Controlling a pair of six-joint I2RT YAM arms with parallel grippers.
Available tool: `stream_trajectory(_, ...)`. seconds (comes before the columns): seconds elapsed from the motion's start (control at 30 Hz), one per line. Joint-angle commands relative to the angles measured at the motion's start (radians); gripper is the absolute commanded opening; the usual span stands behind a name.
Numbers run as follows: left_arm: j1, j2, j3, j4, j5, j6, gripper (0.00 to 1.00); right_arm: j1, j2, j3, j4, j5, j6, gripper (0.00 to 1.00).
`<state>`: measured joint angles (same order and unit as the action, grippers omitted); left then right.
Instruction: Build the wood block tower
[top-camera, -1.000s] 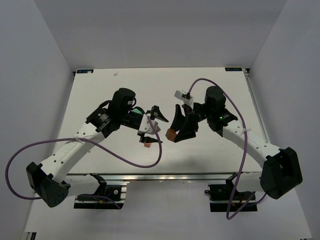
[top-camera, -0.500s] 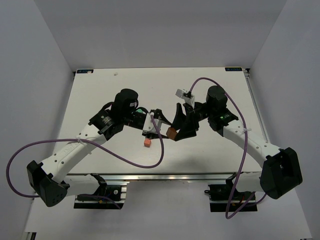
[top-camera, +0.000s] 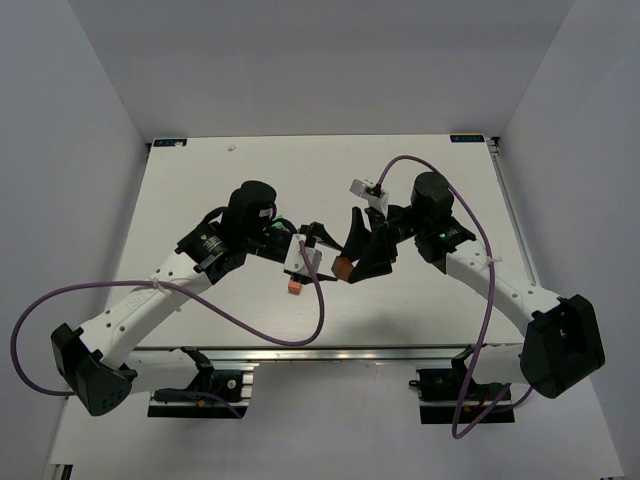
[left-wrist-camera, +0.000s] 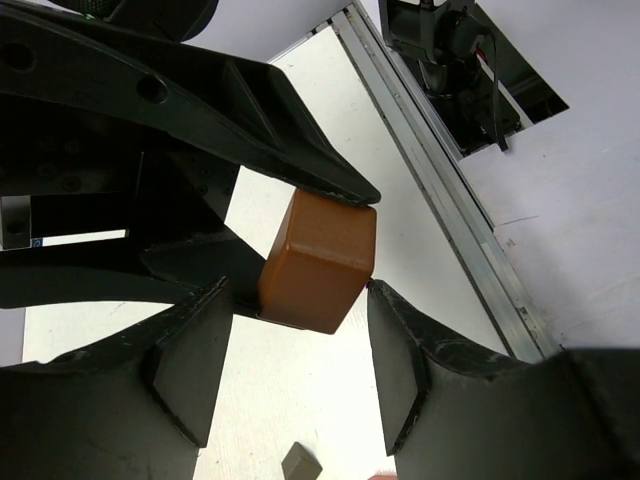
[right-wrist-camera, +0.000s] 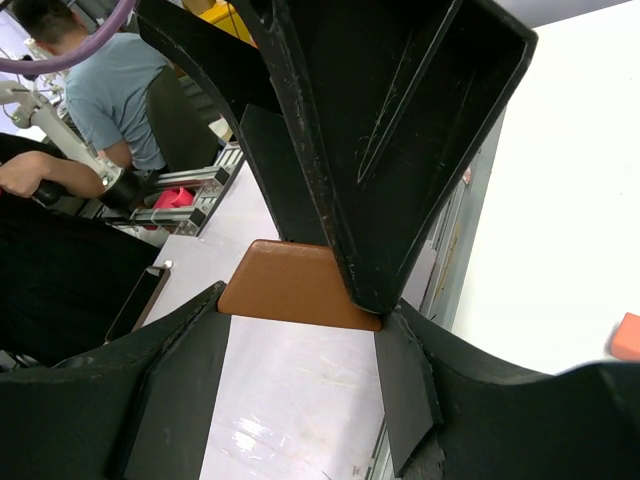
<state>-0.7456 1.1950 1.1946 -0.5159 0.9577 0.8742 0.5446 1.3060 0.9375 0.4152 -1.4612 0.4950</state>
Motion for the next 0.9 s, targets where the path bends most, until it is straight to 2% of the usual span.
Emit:
stream_trajectory(0.0,-0.009,-0.029,-0.004,-0.016,0.021,0.039,0.66,0.003,-0.008,0.006,0.030,-0.002,0.011,0.25)
stream_trajectory(0.17,-0.011,-0.032,-0.006,-0.044,0.027,0.069,0.53,0.003,-0.005,0.006,0.024,0.004,0.016,0.26)
stream_trajectory(0.33,-0.012,-0.035,-0.012,-0.035,0.050,0.081,0.52,0.003,-0.002,0.001,0.025,0.010,0.016,0.26)
stream_trajectory(0.6,-0.012,-0.055,-0.032,-0.010,0.059,0.095,0.60,0.003,-0.001,0.004,0.025,0.007,0.019,0.26)
stream_trajectory(0.83,-0.012,-0.061,-0.032,-0.013,0.070,0.108,0.60,0.003,0.007,0.004,0.027,0.009,0.020,0.26)
stream_trajectory(0.87,-0.014,-0.060,-0.032,-0.015,0.075,0.108,0.64,0.003,0.009,0.006,0.027,0.009,0.019,0.26)
